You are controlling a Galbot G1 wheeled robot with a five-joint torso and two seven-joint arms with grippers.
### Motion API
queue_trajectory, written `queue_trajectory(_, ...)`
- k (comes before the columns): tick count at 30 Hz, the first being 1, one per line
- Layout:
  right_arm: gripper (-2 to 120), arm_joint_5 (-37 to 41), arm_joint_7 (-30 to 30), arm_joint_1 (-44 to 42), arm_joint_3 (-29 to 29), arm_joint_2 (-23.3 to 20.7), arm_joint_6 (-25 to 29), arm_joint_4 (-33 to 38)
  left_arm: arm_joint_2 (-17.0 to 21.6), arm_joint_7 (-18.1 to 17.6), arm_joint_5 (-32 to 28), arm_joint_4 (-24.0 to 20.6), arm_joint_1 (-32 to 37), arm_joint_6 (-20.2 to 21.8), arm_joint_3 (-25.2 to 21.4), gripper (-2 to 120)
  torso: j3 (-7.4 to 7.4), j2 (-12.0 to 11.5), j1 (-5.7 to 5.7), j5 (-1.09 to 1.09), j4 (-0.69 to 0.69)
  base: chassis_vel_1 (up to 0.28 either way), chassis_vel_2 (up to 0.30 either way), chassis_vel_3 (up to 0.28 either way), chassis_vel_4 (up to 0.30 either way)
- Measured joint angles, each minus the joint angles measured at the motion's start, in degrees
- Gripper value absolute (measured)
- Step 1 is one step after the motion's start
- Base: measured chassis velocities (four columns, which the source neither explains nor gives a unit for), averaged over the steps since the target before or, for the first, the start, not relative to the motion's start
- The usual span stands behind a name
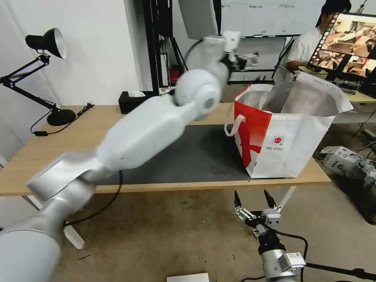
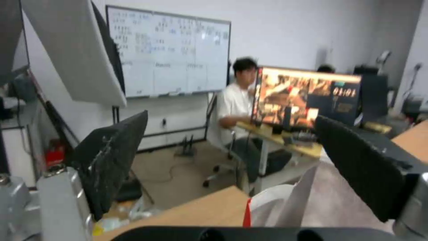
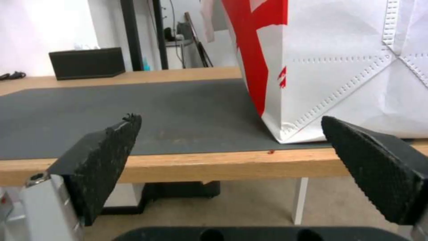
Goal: Pick up the trash from the table and place it into the takeout bag.
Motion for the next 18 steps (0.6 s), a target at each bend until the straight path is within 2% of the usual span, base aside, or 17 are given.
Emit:
queue_trajectory(3,100,0.00,0.00,0.00,0.00,0.00,0.00,0.00,4.02,2.53,1.05,-4.44,6.10,-3.40,-2.38,100,0.00,0.00,0.00,0.00,0.01,0.000,0.000,0.000,0.000)
queue_trajectory(4,100,0.00,0.00,0.00,0.00,0.00,0.00,0.00,4.02,2.53,1.05,-4.44,6.10,-3.40,-2.38,100,0.00,0.00,0.00,0.00,0.01,0.000,0.000,0.000,0.000)
queue_trajectory(7,100,0.00,0.00,0.00,0.00,0.00,0.00,0.00,7.76,4.54,3.06,-8.54,12.00,-5.04,-4.80,100,0.00,0.01,0.00,0.00,0.01,0.000,0.000,0.000,0.000)
queue_trajectory(11,100,0.00,0.00,0.00,0.00,0.00,0.00,0.00,10.31,6.20,4.97,-10.90,15.81,-6.04,-6.76,100,0.00,0.00,0.00,0.00,0.01,0.000,0.000,0.000,0.000)
queue_trajectory(14,100,0.00,0.00,0.00,0.01,0.00,0.00,0.00,14.65,8.85,6.33,-14.60,23.17,-8.39,-11.35,100,0.00,0.01,0.00,0.00,0.01,0.000,0.000,0.000,0.000)
queue_trajectory(16,100,0.00,0.00,0.00,0.01,0.00,0.00,0.00,15.53,9.44,6.50,-15.26,24.99,-9.07,-12.52,100,-0.01,0.01,0.00,0.01,0.01,0.000,0.000,0.000,0.000)
queue_trajectory(18,100,0.00,0.00,0.00,0.00,0.00,0.00,0.00,17.25,11.14,6.92,-16.59,29.84,-11.42,-15.33,100,0.00,0.00,0.00,0.00,0.02,0.000,0.000,0.000,0.000)
